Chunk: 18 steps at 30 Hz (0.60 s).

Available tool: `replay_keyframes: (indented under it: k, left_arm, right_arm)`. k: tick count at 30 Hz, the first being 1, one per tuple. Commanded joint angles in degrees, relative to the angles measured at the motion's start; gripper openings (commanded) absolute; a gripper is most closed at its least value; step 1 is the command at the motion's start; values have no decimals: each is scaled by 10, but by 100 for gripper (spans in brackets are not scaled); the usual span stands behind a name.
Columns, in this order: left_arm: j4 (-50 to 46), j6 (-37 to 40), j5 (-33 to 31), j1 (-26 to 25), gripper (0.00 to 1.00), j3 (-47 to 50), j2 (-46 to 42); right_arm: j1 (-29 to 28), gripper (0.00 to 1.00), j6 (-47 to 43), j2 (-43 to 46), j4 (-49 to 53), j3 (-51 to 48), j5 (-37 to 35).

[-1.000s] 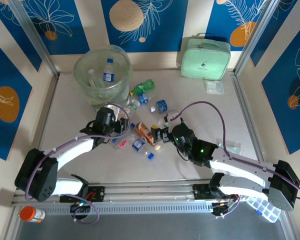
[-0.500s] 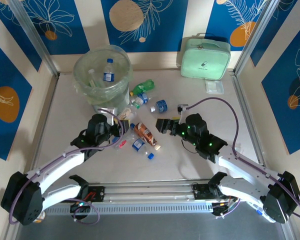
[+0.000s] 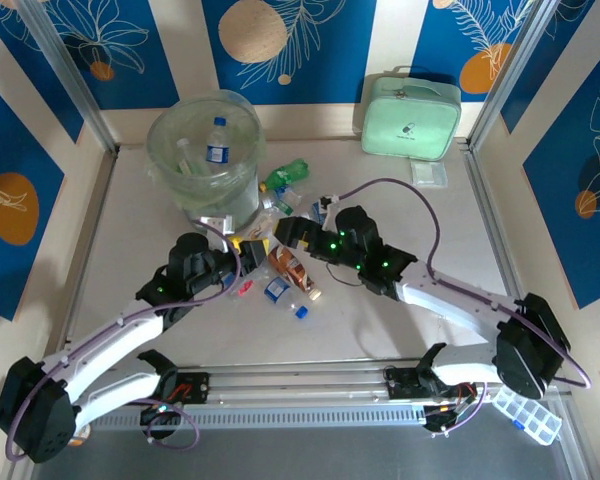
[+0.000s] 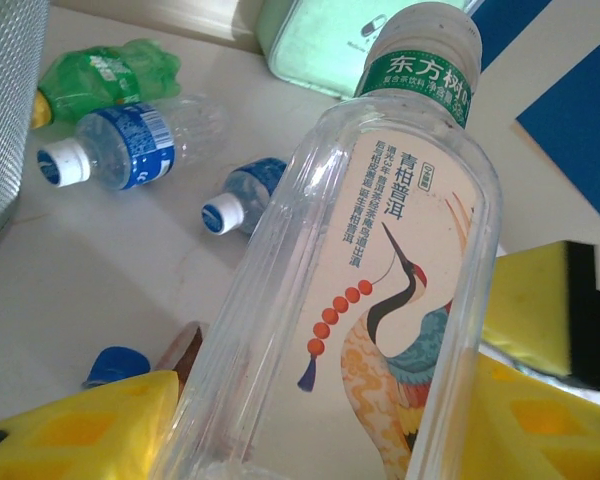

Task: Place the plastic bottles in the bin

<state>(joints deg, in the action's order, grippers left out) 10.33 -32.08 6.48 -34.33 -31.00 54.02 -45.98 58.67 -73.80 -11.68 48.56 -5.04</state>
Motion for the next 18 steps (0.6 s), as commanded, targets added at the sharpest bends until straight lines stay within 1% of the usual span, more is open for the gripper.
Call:
replay_keyframes:
  k: [1,6,8,14,16,18]
  left_arm:
    - [25,-18,24,-6,53,-2,-19]
    - [35,-27,40,-7,53,4,-28]
    - [32,-25,38,-7,54,7,-34]
    - [15,-15,31,-6,53,11,-53]
    - [12,-13,29,-7,54,12,-58]
    - [9,-11,29,-6,53,13,-61]
  right_arm:
    - [-12,97,41,-33,-38,29,-18]
    - [-28,90,61,-81,-70,53,-17]
    - [-35,83,62,-90,-80,55,-26]
    - [-39,65,65,-86,-93,46,-48]
    - [-39,63,63,-85,-91,46,-49]
    - [-40,59,59,-85,-90,48,-51]
